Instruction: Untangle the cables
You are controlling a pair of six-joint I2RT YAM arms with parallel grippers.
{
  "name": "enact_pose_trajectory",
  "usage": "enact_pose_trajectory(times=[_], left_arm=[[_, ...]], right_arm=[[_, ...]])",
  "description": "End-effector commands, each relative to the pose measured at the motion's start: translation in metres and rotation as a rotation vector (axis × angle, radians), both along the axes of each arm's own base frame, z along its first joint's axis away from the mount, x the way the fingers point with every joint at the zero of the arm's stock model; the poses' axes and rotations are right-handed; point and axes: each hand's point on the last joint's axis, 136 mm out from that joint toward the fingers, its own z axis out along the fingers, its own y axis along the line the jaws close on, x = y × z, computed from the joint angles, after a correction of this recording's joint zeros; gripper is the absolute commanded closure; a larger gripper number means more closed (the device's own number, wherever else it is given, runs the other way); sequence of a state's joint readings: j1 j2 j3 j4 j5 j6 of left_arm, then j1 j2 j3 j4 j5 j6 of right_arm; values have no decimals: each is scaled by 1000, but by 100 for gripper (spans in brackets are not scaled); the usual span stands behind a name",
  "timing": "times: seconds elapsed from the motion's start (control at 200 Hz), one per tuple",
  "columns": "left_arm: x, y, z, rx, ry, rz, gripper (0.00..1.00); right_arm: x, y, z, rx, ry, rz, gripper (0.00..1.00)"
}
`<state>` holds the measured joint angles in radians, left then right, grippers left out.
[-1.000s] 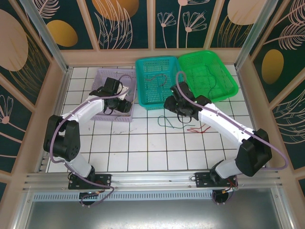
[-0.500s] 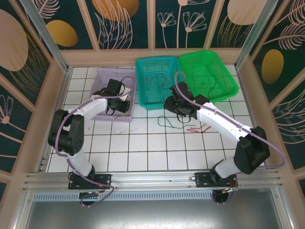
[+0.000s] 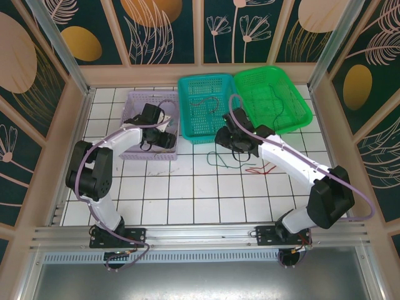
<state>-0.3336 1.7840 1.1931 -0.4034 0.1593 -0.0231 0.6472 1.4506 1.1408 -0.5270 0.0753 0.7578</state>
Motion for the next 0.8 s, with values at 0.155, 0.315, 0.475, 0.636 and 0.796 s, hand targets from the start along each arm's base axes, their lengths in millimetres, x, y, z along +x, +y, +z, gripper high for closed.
enact_pose_trajectory(times=[0.155,0.315,0.475,0.636,0.796], left_arm=[[20,7,108,-126,-193,228,35],[9,0,140,-276,-196,299,37],[-11,-7,158,-426,-186,324,38],[-27,-4,165,-470,-184,345,38],[-36,-1,169,-477,-188,350,38]], right_arm=[[-39,-36,-63,-196,67,105,56],[-30,-27,-85,-234,49,181,56],[-8,-9,-98,-288,24,251,56],[-6,0,-116,-324,51,299,57],[-6,4,-129,-345,70,313,57]])
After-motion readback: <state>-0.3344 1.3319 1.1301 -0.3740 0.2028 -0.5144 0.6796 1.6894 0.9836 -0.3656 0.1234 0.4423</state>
